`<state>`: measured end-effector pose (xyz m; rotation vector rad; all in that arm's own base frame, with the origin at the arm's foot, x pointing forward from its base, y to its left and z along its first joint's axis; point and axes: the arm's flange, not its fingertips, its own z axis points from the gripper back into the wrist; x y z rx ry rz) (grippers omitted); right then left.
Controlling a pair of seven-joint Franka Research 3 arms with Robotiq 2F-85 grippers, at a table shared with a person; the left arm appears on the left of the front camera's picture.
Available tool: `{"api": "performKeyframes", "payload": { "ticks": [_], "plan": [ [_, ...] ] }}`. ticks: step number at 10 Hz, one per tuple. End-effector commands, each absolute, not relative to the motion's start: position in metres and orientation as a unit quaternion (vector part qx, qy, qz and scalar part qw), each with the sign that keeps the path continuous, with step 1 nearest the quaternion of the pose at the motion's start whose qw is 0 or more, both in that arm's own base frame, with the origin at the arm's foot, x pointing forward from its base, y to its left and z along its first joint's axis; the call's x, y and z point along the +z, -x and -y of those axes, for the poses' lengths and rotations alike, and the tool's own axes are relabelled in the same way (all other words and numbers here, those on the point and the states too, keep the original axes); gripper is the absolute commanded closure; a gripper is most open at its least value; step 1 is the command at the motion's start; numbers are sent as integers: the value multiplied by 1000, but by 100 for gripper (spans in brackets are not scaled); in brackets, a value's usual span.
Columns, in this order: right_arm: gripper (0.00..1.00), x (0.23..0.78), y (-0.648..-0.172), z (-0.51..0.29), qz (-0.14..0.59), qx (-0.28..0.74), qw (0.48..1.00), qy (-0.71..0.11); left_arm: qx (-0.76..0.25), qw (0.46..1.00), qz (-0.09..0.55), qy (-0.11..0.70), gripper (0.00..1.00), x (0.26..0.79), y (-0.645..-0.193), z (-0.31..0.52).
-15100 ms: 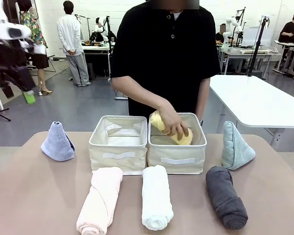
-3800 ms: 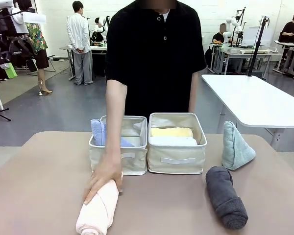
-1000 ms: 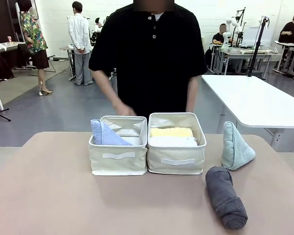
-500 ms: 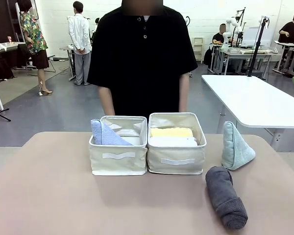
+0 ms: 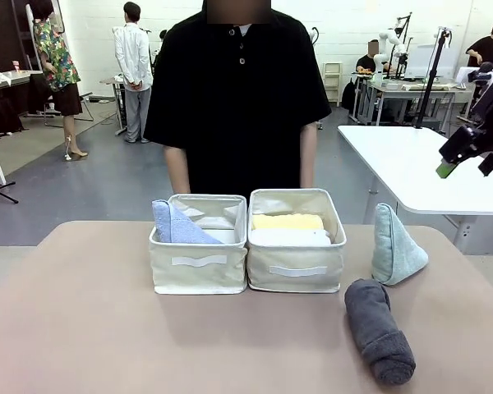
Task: Sort the towels based on their folding style.
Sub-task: Pick up another triangle-folded towel from the table and place it in the left Fabric basket.
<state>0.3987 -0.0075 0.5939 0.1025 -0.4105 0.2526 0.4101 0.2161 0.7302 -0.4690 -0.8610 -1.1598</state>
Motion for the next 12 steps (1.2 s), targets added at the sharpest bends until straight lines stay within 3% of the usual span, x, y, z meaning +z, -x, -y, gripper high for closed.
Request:
{"api": "performKeyframes", "payload": {
  "ticks": [1, 5, 8, 9, 10, 12],
  "plan": [
    [0, 600, -398, 9, 211, 118, 969, -40, -525, 724, 393, 213, 0, 731, -409, -215],
    [0, 598, -398, 11, 208, 128, 968, -52, -525, 724, 393, 213, 0, 731, -409, -215],
    [0, 590, -381, -75, 198, 228, 953, 42, -525, 724, 393, 213, 0, 731, -409, -215],
    [0, 587, -370, -93, 168, 258, 944, 117, -525, 724, 393, 213, 0, 731, -409, -215],
    [0, 605, -331, -67, 174, 271, 931, 173, -525, 724, 393, 213, 0, 731, -409, -215],
    [0, 633, -213, 25, 256, 223, 921, 191, -525, 724, 393, 213, 0, 731, -409, -215]
  ]
}}
